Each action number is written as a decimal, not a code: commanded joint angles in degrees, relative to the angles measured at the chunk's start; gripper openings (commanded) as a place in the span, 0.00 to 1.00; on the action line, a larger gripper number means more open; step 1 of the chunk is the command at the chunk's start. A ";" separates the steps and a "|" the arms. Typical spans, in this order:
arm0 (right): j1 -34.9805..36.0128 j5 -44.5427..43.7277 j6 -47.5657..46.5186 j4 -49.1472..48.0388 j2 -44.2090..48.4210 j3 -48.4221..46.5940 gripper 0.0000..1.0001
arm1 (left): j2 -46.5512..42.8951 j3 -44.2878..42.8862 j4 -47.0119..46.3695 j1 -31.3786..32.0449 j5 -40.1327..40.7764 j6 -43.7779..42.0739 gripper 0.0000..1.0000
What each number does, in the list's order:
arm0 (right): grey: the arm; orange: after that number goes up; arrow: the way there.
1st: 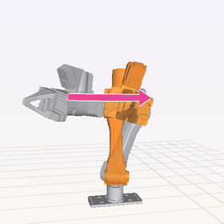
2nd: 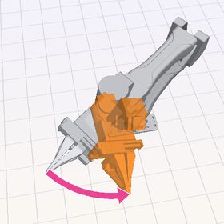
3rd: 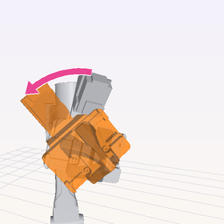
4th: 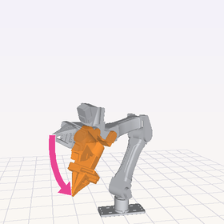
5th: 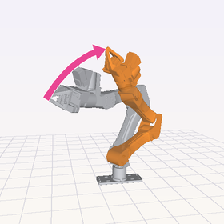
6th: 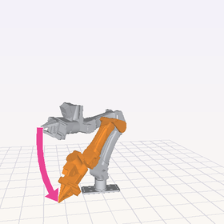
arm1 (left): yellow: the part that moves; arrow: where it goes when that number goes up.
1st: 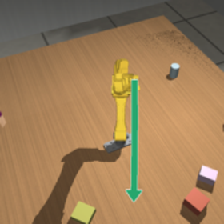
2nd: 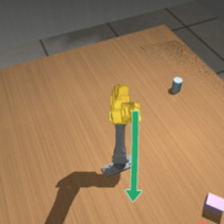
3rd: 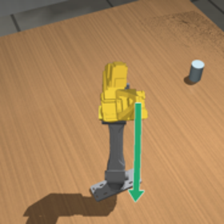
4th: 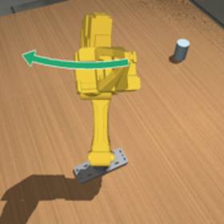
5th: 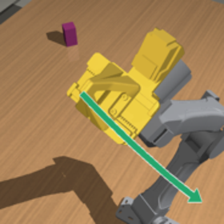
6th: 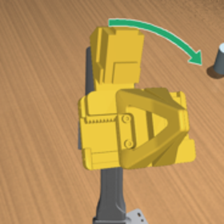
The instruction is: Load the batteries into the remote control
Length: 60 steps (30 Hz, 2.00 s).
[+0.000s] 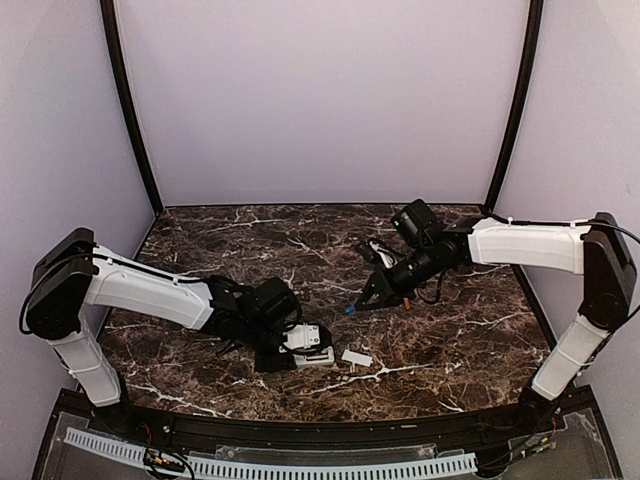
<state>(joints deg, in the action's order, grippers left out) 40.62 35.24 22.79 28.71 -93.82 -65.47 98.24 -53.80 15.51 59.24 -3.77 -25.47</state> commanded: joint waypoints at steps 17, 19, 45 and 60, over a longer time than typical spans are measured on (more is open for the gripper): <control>2.41 -2.13 8.43 -1.29 8.34 8.37 0.00 | -0.41 -1.94 2.79 6.89 -6.47 14.46 0.60; 3.22 -2.11 10.32 -3.51 8.99 10.10 0.00 | -0.94 -1.78 2.73 6.91 -6.27 14.03 0.65; 9.12 -3.73 19.10 -11.74 11.68 16.33 0.00 | 3.32 -4.81 6.44 7.84 -0.95 10.60 0.64; 6.70 -5.74 15.80 -7.03 13.40 14.80 0.00 | 7.83 -7.38 0.02 9.32 -3.34 15.43 0.33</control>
<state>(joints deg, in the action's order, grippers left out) 48.56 30.92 39.62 20.95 -82.72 -50.13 102.85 -59.27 18.96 67.83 -5.82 -12.62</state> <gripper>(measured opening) 0.061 0.371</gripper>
